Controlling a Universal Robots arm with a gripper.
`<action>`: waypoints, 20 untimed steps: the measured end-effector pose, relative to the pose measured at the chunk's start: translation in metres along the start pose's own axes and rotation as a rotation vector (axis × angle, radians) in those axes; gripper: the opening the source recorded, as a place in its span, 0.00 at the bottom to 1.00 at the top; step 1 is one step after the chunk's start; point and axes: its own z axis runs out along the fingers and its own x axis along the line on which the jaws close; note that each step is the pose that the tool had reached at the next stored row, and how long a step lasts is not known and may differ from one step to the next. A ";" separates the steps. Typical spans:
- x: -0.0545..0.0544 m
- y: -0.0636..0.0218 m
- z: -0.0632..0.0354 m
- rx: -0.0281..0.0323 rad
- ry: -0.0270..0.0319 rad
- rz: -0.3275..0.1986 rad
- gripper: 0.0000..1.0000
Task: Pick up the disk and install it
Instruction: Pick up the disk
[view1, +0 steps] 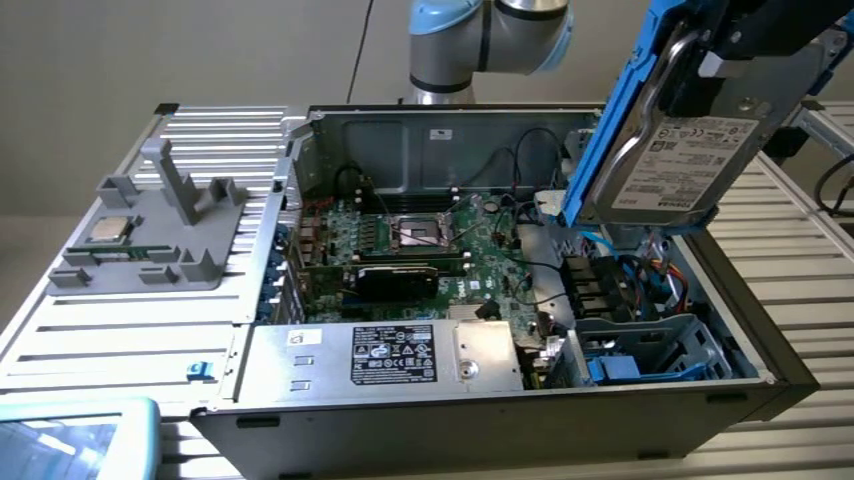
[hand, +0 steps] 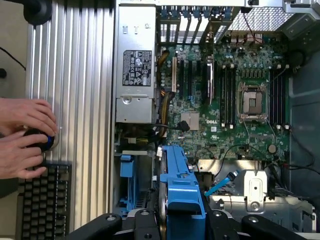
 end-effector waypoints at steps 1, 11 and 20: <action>0.002 -0.0026 -0.0008 0.0000 0.0000 0.000 0.37; 0.014 -0.0193 -0.0031 0.0021 0.0011 0.000 0.37; 0.019 -0.0195 -0.0031 0.0385 0.0134 0.001 0.37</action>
